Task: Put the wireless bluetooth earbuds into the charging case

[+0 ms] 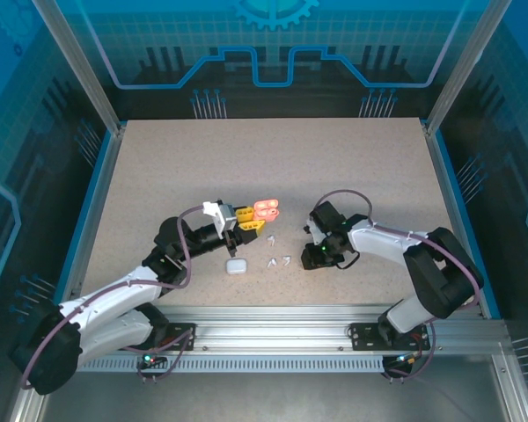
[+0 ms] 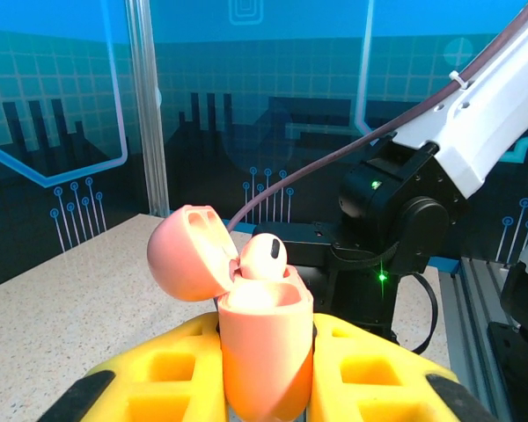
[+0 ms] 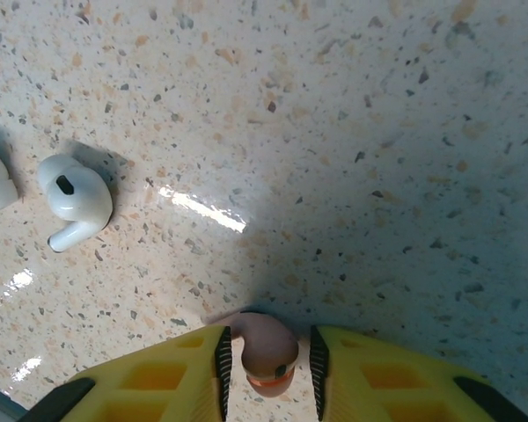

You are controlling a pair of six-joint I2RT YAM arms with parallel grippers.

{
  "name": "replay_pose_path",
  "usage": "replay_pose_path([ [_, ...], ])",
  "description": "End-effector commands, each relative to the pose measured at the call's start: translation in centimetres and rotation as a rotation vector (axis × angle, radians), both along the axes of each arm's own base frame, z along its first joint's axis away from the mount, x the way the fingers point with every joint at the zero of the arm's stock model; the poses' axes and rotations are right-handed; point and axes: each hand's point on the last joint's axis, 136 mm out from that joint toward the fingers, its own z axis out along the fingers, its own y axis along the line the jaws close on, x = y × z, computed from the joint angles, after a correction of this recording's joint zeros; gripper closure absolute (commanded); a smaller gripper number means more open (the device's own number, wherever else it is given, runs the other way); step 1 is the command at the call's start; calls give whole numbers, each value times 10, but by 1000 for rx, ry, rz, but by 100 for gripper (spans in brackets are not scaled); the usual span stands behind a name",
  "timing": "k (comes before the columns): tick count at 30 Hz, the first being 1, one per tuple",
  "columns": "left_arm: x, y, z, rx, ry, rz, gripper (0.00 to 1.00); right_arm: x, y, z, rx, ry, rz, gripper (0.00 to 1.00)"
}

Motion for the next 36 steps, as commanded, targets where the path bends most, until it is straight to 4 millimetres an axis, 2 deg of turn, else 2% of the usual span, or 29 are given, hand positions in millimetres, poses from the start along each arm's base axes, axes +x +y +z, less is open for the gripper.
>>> replay_pose_path([
  [1, -2, 2, 7, -2, -40, 14, 100, 0, 9, -3, 4, 3, 15, 69],
  [8, -3, 4, 6, 4, -39, 24, 100, -3, 13, -6, 2, 14, 21, 74],
  [11, -3, 5, 5, 5, -36, 28, 100, -1, 14, -1, 17, -6, 18, 77],
  [15, -3, 5, 3, 9, -29, 28, 100, 3, 11, 12, 22, -63, 16, 78],
  [18, -3, 4, 2, 6, -14, 23, 100, 7, 9, 30, 28, -127, 32, 79],
  [26, -1, 0, -5, -15, 48, 3, 100, 20, 3, 102, 52, -419, 115, 79],
  [31, 5, -6, -8, -20, 71, -10, 100, 23, 9, 171, 81, -710, 215, 79],
  [35, 8, -10, -9, -22, 89, -21, 100, 19, 16, 214, 87, -892, 308, 79],
  [36, 9, -11, -9, -23, 92, -23, 100, 20, 20, 236, 104, -957, 322, 79],
])
